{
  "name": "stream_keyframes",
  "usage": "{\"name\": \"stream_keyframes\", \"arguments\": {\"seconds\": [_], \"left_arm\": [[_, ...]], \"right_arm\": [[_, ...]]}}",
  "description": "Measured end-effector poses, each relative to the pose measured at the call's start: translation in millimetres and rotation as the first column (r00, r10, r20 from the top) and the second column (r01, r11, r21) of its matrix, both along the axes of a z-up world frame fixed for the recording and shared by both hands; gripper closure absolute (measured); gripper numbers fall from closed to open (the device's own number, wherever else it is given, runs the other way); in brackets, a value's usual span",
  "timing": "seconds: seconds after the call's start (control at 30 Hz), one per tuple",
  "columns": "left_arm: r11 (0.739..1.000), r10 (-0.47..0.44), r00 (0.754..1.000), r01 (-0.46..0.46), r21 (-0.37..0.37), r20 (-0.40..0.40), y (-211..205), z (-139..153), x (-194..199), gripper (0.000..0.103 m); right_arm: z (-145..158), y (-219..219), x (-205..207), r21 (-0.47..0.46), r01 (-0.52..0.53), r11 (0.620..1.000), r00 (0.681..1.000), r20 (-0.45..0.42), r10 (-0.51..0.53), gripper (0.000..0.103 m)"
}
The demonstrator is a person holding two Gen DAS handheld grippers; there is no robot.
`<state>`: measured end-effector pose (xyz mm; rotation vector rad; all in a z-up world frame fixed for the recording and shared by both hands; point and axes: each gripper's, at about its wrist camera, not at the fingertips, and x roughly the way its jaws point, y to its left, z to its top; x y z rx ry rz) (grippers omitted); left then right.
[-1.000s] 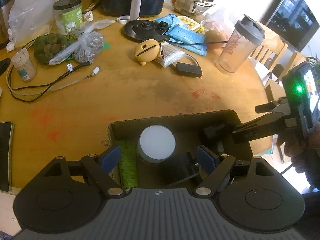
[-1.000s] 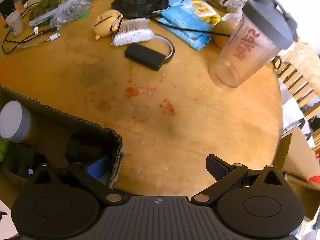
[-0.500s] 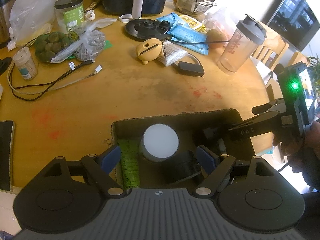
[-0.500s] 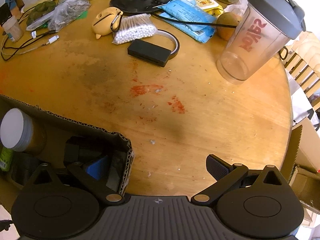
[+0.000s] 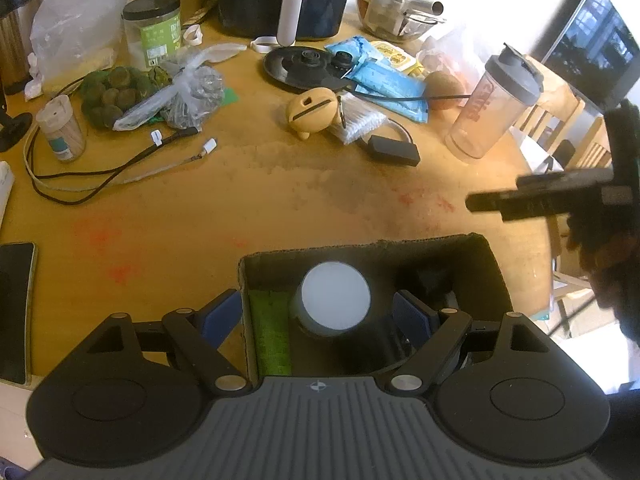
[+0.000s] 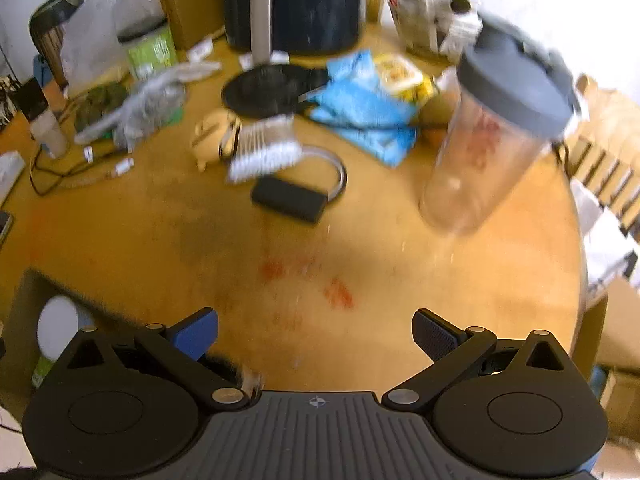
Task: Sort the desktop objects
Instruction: 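Move the right tool onto the black rectangular block and close it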
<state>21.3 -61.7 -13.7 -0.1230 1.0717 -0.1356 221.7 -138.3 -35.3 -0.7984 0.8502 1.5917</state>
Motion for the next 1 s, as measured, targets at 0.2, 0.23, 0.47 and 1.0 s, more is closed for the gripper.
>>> {"name": "stream_keyframes", "arguments": {"seconds": [0.2,0.23,0.47,1.0], "left_arm": [[1.0,0.021,1.0,-0.021,0.0,0.007,3,2,0,0.02],[1.0,0.027,1.0,-0.027,0.0,0.006,3,2,0,0.02],[0.997,0.082,0.997,-0.082,0.007,0.005,9,4,-5,0.02],[0.978,0.207,0.978,-0.207,0.028,0.001,10,8,-20,0.02]], "right_arm": [[-2,30,-2,0.091,-0.111,0.99,0.994,-0.011,0.113,0.003],[-4,35,-4,0.099,-0.13,0.986,0.991,-0.012,0.132,0.004],[-25,72,-16,0.122,-0.21,0.97,0.978,0.025,0.208,0.016],[-65,113,-29,0.061,-0.343,0.937,0.938,0.073,0.338,0.046]]}}
